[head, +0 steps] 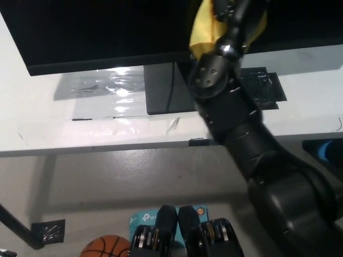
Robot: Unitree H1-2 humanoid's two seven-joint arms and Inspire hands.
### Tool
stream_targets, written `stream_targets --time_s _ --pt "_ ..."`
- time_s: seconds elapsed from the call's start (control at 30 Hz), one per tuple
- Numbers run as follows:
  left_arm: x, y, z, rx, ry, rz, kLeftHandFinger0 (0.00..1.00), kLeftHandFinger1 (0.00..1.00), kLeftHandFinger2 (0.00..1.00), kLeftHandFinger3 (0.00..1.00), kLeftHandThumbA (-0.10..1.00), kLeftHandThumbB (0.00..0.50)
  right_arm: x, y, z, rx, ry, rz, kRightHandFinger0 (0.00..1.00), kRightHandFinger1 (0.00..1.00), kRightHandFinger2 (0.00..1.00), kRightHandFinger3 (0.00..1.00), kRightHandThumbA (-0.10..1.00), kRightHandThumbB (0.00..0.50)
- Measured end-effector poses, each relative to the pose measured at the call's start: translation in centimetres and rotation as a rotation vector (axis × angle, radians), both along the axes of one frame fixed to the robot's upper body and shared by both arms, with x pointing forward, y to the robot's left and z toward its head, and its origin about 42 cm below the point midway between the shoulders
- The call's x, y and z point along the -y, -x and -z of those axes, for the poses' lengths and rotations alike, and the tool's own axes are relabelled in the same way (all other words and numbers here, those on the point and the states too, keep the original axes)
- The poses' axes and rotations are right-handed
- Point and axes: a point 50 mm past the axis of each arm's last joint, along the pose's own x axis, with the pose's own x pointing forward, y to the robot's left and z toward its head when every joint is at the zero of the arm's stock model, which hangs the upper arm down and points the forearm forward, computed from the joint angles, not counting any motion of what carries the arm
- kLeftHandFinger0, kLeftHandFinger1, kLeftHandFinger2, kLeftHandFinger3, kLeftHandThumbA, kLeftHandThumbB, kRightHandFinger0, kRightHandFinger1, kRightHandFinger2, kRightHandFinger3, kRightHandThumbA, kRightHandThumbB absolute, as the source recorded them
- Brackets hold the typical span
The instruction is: The robot uses its right hand to pick up the cloth kept in the middle of the desk and use it to wipe the monitor in the middle of the desk by swiping its screen twice
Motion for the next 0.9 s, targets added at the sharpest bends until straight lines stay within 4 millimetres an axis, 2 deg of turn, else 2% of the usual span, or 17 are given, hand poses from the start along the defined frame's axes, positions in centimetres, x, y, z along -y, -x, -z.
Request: stream_targets --time_s 0.03,0.07,0.1,0.13,0.17,0.3,0.33,0.37,0.4,0.47,0.53,0.63,0.7,0.77,0.83,0.87,0.9 --pt "0.0 0.0 0.0 0.000 -0.001 0.002 0.21 0.26 0.38 0.54 0.24 0.064 -0.7 0.2 0.1 0.001 0.007 -0.017 0.00 0.00 0.12 0.16 -0.10 0.129" --pt "0.0 -0.1 0.0 0.001 -0.002 0.003 0.20 0.25 0.37 0.54 0.24 0.062 -1.4 0.5 0.1 0.001 0.013 -0.034 0.00 0.00 0.05 0.08 -0.10 0.121" --pt "0.0 -0.2 0.0 0.002 -0.003 0.004 0.20 0.25 0.37 0.54 0.24 0.062 -2.1 0.7 0.2 0.001 0.018 -0.050 0.00 0.00 0.00 0.04 -0.10 0.134" --pt "0.1 -0.3 -0.1 0.004 -0.003 0.005 0.20 0.25 0.38 0.54 0.25 0.061 -3.1 1.1 0.3 0.002 0.027 -0.073 0.00 0.00 0.00 0.00 -0.10 0.197" --pt "0.1 -0.3 -0.1 0.004 -0.004 0.006 0.19 0.25 0.38 0.53 0.25 0.064 -3.8 1.3 0.3 0.001 0.031 -0.089 0.00 0.00 0.00 0.00 -0.10 0.231" --pt "0.2 -0.4 -0.1 0.000 -0.010 0.013 0.19 0.25 0.40 0.55 0.30 0.073 -6.8 2.5 0.1 0.004 0.044 -0.153 0.00 0.00 0.01 0.01 -0.10 0.228" --pt "0.2 -0.4 0.0 -0.001 -0.011 0.015 0.19 0.23 0.38 0.54 0.30 0.087 -7.3 2.7 0.0 0.007 0.045 -0.165 0.00 0.00 0.03 0.01 -0.10 0.266" --pt "0.2 -0.4 0.0 -0.001 -0.011 0.016 0.20 0.24 0.39 0.54 0.27 0.068 -7.9 3.0 -0.2 0.008 0.046 -0.180 0.00 0.00 0.04 0.03 -0.10 0.183" --pt "0.2 -0.4 0.0 -0.001 -0.010 0.017 0.23 0.26 0.39 0.54 0.27 0.073 -8.5 3.2 -0.3 0.011 0.049 -0.195 0.00 0.00 0.07 0.04 -0.10 0.163" --pt "0.3 -0.4 0.0 0.002 -0.006 0.020 0.25 0.27 0.40 0.55 0.27 0.080 -9.7 3.8 -0.6 0.015 0.053 -0.227 0.00 0.00 0.12 0.02 -0.10 0.161" --pt "0.3 -0.6 0.0 0.005 0.001 0.023 0.25 0.27 0.40 0.55 0.27 0.079 -10.5 4.1 -0.8 0.016 0.058 -0.249 0.00 0.00 0.17 0.06 -0.10 0.152" --pt "0.3 -0.9 0.0 0.016 0.010 0.029 0.22 0.24 0.38 0.53 0.25 0.066 -11.1 4.4 -1.1 0.020 0.066 -0.269 0.00 0.00 0.18 0.11 -0.10 0.150" --pt "0.3 -0.9 0.1 0.020 0.015 0.035 0.23 0.25 0.37 0.51 0.29 0.079 -11.2 4.4 -1.0 0.021 0.070 -0.277 0.00 0.00 0.17 0.11 -0.10 0.124" --pt "0.2 -0.9 0.2 0.024 0.023 0.036 0.22 0.24 0.36 0.49 0.28 0.089 -11.0 4.2 -1.1 0.026 0.073 -0.284 0.00 0.00 0.18 0.12 -0.10 0.129" --pt "0.1 -0.8 0.3 0.024 0.032 0.033 0.25 0.27 0.41 0.55 0.29 0.073 -10.5 4.0 -1.1 0.030 0.076 -0.279 0.00 0.00 0.20 0.15 -0.10 0.163" --pt "0.1 -0.8 0.3 0.024 0.033 0.033 0.25 0.27 0.41 0.55 0.29 0.071 -10.3 3.9 -1.1 0.032 0.077 -0.276 0.00 0.00 0.21 0.21 -0.10 0.171" --pt "0.1 -0.8 0.3 0.022 0.033 0.032 0.26 0.29 0.43 0.58 0.23 0.040 -9.6 3.6 -1.0 0.037 0.077 -0.266 0.00 0.00 0.22 0.27 -0.10 0.186"
